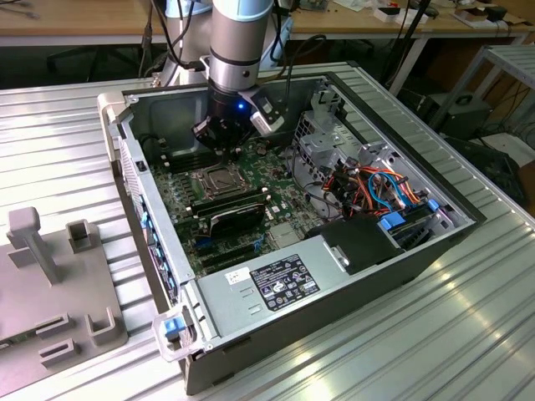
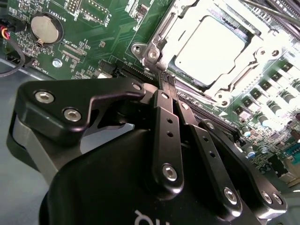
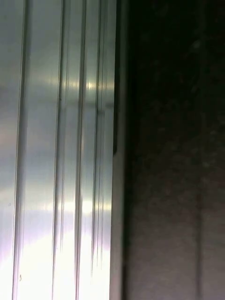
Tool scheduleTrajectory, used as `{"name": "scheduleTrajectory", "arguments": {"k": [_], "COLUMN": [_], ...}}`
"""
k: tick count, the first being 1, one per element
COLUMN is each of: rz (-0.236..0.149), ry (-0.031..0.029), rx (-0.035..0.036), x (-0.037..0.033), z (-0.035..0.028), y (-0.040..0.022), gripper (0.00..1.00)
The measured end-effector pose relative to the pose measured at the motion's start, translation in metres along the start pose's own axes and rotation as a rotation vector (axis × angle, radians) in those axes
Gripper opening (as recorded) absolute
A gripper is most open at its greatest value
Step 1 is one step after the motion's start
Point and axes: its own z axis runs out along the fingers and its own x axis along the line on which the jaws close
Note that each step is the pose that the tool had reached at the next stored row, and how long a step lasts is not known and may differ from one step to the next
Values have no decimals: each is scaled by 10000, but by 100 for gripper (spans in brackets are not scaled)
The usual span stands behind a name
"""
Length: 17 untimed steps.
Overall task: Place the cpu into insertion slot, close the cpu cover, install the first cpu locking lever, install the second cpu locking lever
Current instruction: 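Install the first cpu locking lever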
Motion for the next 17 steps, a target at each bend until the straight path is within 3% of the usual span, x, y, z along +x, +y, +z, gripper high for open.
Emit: {"name": "scheduleTrajectory", "arguments": {"k": [17], "rz": [-2], "ry": [1], "rx": [2], "x": [0], "z": [49], "y": [-12], "gripper": [11]}}
